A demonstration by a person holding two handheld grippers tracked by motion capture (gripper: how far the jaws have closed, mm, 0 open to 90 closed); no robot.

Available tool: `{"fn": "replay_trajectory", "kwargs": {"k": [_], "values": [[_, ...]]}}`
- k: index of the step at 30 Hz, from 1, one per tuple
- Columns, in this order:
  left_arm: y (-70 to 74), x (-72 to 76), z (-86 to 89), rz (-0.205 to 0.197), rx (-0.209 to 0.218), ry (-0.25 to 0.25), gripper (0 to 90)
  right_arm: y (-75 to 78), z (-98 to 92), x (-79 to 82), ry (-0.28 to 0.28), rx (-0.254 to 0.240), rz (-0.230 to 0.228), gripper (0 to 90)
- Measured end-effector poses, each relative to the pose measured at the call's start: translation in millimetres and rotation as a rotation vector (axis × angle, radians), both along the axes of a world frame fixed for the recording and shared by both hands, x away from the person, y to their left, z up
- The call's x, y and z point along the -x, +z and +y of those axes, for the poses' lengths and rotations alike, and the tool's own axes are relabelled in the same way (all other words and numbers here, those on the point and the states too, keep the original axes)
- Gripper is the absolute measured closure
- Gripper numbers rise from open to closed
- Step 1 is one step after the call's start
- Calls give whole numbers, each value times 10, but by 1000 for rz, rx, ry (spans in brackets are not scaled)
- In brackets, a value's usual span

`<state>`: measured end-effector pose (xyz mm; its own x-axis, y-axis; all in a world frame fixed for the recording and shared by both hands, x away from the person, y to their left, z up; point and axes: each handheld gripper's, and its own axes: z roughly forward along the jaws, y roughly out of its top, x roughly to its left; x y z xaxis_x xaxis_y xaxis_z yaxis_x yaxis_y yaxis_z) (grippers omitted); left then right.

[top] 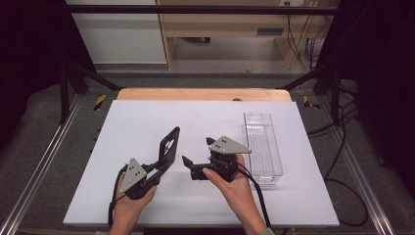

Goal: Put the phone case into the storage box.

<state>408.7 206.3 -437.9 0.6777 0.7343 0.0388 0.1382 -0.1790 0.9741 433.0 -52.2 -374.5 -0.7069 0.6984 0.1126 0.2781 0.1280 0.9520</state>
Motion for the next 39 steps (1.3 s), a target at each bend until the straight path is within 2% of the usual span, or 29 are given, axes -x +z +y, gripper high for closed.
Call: {"fn": "replay_trajectory", "kwargs": {"k": [2,4,8,9,13,18,24,29,31,33,36,37,39], "values": [[-6,-5,7,21,34,-17,804,-12,24,1,0,10,-5,56],[-19,-16,12,42,66,-26,804,-8,39,3,5,-5,1,50],[-39,-33,21,68,87,-36,804,-8,85,4,10,-18,-5,40],[-45,-38,25,79,106,-44,804,-12,98,2,12,-17,-7,40],[-43,-40,24,85,120,-66,804,-21,133,-2,26,-23,-4,34],[-41,-36,6,87,123,-78,804,7,185,-4,32,-50,-23,27],[-42,-43,-11,100,167,-102,804,30,275,-50,40,-88,-29,24],[-52,-38,-32,99,159,-99,805,73,389,-95,59,-123,-36,22],[-41,-29,-33,88,137,-98,805,91,433,-125,66,-114,-32,23],[-41,-28,-31,88,145,-99,805,94,449,-133,61,-105,-35,24],[-41,-28,-47,81,122,-100,804,68,491,-158,67,-115,-33,21],[-43,-24,-49,84,132,-105,805,39,518,-163,57,-110,-30,23],[-45,-26,-55,85,126,-105,804,11,547,-172,62,-111,-25,21]]}}
